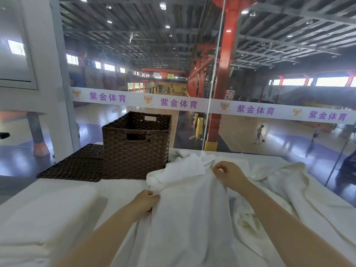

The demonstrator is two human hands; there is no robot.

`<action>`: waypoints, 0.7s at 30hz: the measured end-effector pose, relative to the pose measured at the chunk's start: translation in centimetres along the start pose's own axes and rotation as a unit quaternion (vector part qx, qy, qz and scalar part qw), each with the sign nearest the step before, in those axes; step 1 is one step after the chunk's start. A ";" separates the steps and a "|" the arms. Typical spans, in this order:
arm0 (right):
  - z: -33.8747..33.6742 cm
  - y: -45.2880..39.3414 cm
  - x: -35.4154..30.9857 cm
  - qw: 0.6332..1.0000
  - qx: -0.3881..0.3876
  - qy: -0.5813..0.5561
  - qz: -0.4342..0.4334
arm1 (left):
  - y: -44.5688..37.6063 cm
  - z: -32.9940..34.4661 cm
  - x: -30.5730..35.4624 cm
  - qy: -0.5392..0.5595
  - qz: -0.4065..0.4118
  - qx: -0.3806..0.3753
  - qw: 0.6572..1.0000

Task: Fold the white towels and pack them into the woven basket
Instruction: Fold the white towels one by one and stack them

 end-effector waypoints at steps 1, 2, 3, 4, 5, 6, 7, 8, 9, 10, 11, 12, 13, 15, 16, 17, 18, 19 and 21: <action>0.0 0.0 0.2 1.000 0.000 -0.005 0.005 | -0.3 -0.1 -0.1 0.050 -0.009 0.006 0.999; 0.1 -0.1 0.4 1.000 -0.001 -0.010 0.009 | -0.6 0.0 -0.2 0.099 -0.024 0.011 0.995; 0.1 -0.1 0.6 1.000 -0.001 -0.015 0.010 | -0.6 0.1 0.0 0.134 -0.037 0.012 0.990; 0.2 -0.1 0.8 1.000 -0.003 -0.019 0.011 | -0.6 0.2 0.2 0.154 -0.043 0.010 0.987; 0.2 -0.2 0.9 1.000 -0.005 -0.022 0.011 | -0.8 0.4 0.4 0.154 -0.044 0.005 0.987; 0.3 -0.3 1.1 1.000 -0.007 -0.022 0.012 | -0.9 0.6 0.6 0.145 -0.038 0.002 0.989; 0.3 -0.4 1.2 1.000 -0.010 -0.020 0.015 | -1.1 0.7 0.7 0.126 -0.027 0.004 0.992; 0.4 -0.5 1.3 1.000 -0.012 -0.015 0.017 | -1.4 0.7 0.9 0.110 -0.016 0.014 0.994; 0.4 -0.7 1.5 1.000 -0.011 -0.008 0.020 | -1.5 0.8 1.0 0.102 -0.004 0.026 0.994; 0.5 -0.8 1.7 1.000 -0.009 -0.003 0.024 | -1.6 0.7 1.1 0.104 0.006 0.040 0.994; 0.7 -1.0 1.9 0.999 -0.010 -0.001 0.031 | -1.8 0.6 1.1 0.106 0.015 0.054 0.993; 0.8 -1.0 2.2 0.999 -0.013 0.000 0.042 | -1.9 0.3 1.1 0.101 0.024 0.070 0.992; 1.0 -1.1 2.4 0.998 -0.019 0.001 0.053 | -2.2 0.0 0.9 0.078 0.031 0.090 0.992; 1.5 -1.3 2.9 0.997 -0.034 0.006 0.068 | -2.6 -0.7 0.7 -0.004 0.047 0.129 0.991; 1.8 -1.4 3.1 0.997 -0.039 0.004 0.072 | -2.8 -1.0 0.6 -0.053 0.056 0.139 0.987; 2.1 -1.5 3.1 0.996 -0.042 0.002 0.076 | -3.0 -1.2 0.6 -0.101 0.066 0.141 0.983; 2.4 -1.6 3.2 0.996 -0.044 0.001 0.080 | -3.2 -1.2 0.5 -0.140 0.072 0.138 0.978; 2.7 -1.7 3.2 0.996 -0.043 0.002 0.083 | -3.4 -1.0 0.4 -0.169 0.069 0.130 0.975; 3.0 -1.9 3.2 0.995 -0.041 0.006 0.089 | -3.8 -0.7 0.0 -0.190 0.044 0.106 0.975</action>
Point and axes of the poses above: each hand's wrist, its own y-axis away from the middle knuckle, its own z-axis out of the palm, x = y × z, the point moved 2 cm from there along -y, towards the middle knuckle, and after that the axes turned 10 degrees about z, right-handed, at the moved point
